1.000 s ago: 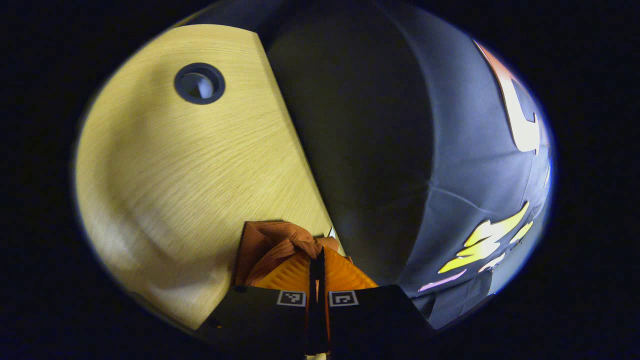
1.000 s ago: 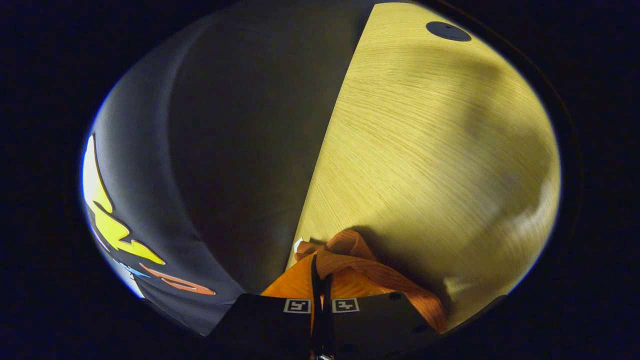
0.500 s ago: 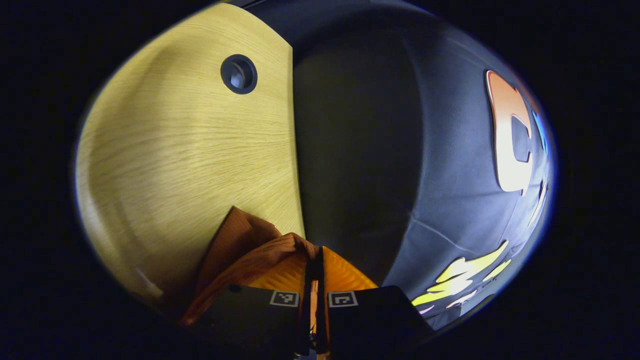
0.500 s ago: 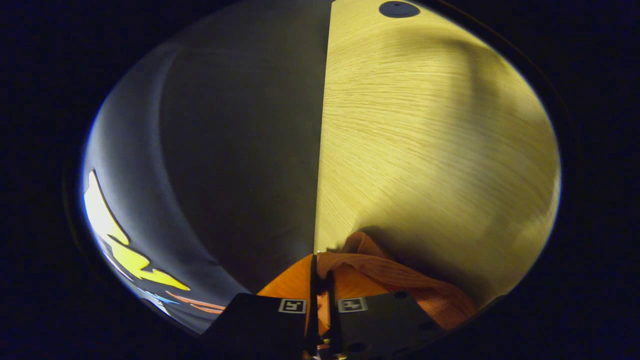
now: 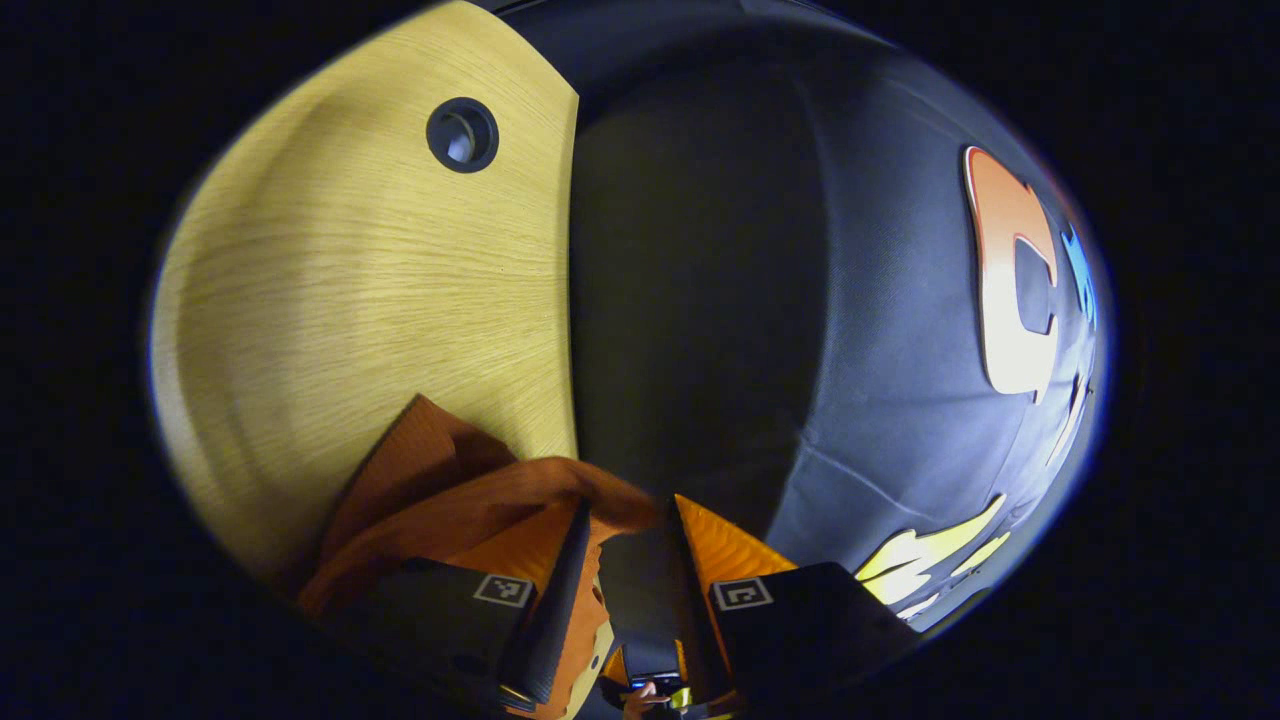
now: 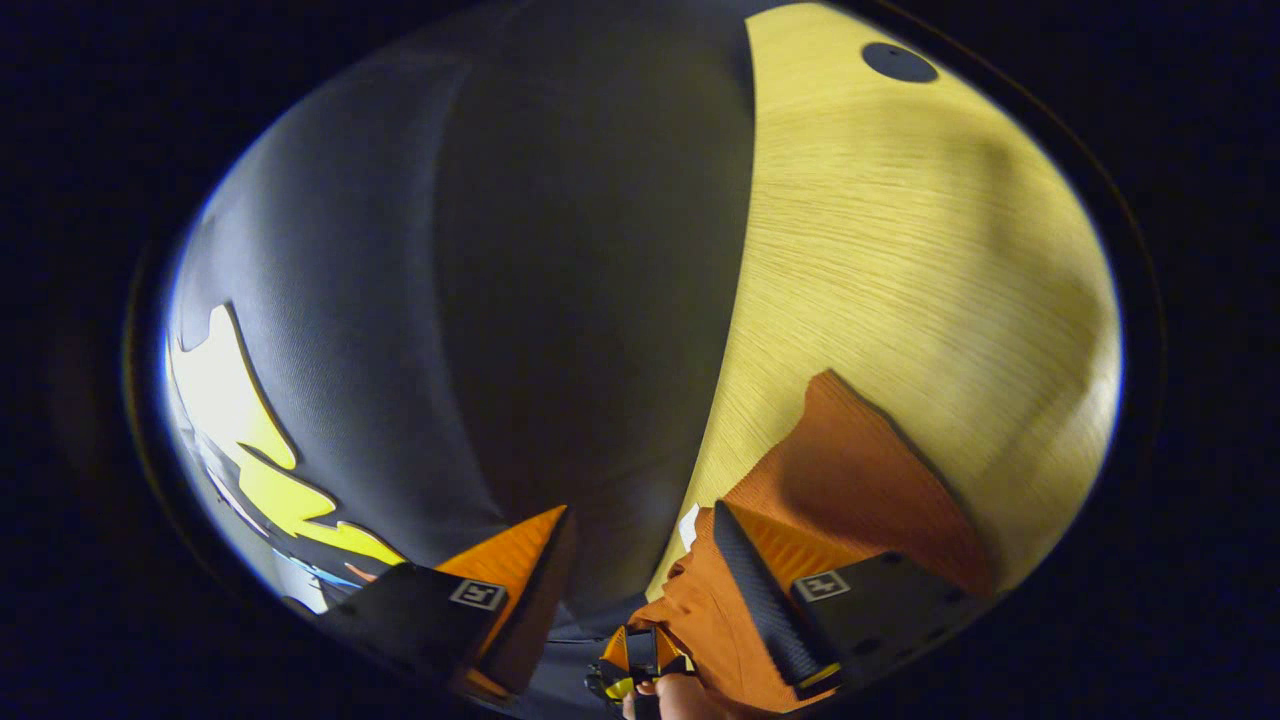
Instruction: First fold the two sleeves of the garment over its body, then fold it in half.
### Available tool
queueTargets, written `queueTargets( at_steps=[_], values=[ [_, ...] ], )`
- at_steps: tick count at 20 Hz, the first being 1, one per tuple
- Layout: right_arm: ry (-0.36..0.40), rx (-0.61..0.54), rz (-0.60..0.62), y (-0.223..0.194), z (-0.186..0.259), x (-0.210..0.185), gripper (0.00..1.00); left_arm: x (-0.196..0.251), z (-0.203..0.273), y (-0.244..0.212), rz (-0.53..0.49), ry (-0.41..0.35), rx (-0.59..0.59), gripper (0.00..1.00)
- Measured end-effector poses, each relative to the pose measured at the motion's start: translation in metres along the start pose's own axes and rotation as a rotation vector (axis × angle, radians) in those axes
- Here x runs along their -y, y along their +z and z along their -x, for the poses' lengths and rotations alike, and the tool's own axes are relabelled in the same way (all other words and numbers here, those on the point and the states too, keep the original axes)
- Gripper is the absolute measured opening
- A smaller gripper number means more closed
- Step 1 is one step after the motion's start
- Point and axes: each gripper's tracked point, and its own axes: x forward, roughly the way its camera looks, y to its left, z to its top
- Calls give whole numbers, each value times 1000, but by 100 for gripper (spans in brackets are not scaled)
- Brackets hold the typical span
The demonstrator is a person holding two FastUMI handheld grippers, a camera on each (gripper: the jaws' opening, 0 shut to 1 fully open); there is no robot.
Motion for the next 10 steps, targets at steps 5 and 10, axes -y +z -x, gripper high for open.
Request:
queueTargets(
  at_steps=[5, 10],
  values=[
    [-82, 52, 277, 4, 9, -16, 94, 15, -2, 12, -172, 42, 63, 100],
    [-213, 89, 821, -22, 39, -60, 95, 52, 42, 26, -498, 136, 109, 98]
  ],
)
